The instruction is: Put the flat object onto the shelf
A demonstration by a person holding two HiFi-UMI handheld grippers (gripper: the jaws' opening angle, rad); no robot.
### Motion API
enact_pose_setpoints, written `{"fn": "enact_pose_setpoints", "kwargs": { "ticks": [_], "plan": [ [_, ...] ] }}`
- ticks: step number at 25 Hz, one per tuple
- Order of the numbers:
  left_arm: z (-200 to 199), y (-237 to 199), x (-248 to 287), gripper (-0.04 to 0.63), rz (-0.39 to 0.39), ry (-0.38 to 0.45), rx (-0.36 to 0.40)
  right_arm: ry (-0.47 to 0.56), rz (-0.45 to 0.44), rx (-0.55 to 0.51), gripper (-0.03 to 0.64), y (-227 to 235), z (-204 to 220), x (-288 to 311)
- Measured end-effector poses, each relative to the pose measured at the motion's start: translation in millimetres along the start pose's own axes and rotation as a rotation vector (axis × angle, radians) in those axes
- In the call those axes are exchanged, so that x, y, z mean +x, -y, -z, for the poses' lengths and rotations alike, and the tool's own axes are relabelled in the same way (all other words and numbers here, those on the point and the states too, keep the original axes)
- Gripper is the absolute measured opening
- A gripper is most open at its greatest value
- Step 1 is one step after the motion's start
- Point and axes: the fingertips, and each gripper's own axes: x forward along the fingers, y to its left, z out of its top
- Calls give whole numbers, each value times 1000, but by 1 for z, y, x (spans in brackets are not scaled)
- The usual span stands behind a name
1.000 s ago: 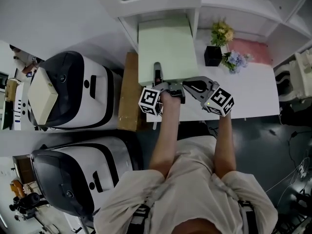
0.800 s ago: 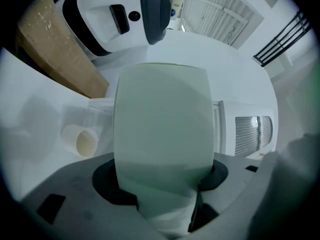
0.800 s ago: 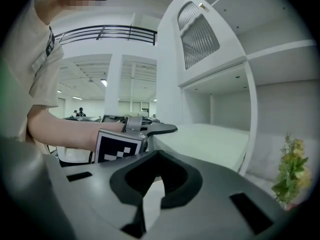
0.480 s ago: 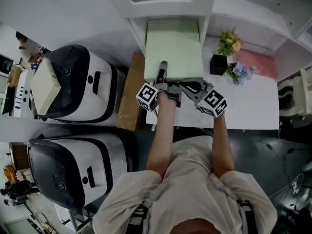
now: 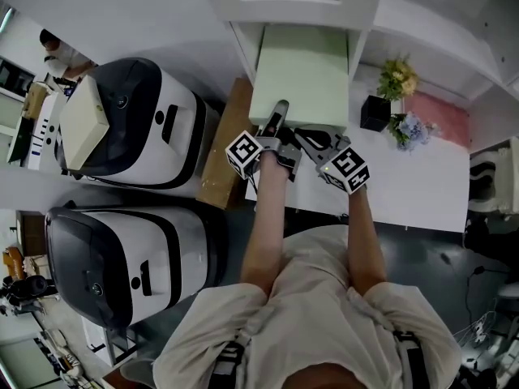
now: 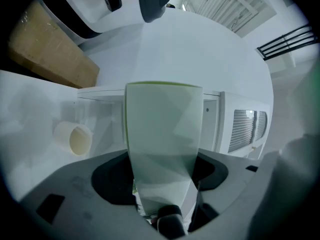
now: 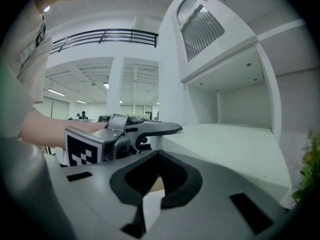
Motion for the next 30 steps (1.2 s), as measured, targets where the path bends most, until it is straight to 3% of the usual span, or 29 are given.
{"fn": "enact_pose_setpoints", "kwargs": {
  "ticks": [5, 12, 20, 26, 30],
  "plan": [
    [-8, -1, -12, 278, -5, 17, 37, -4, 70, -6, 67, 15, 0, 10],
    [-17, 8, -28, 278, -18, 24, 204, 22, 145, 9, 67, 35, -4, 16],
    [-25, 29, -40, 278, -53, 30, 453, 46, 224, 72, 67, 62, -8, 25],
    [-28, 40, -45, 278, -64, 50, 541, 67, 281, 128, 69, 83, -11, 32],
    [-30, 47, -50, 278, -106, 52, 693, 75, 291, 136, 69, 91, -12, 35]
  ]
}}
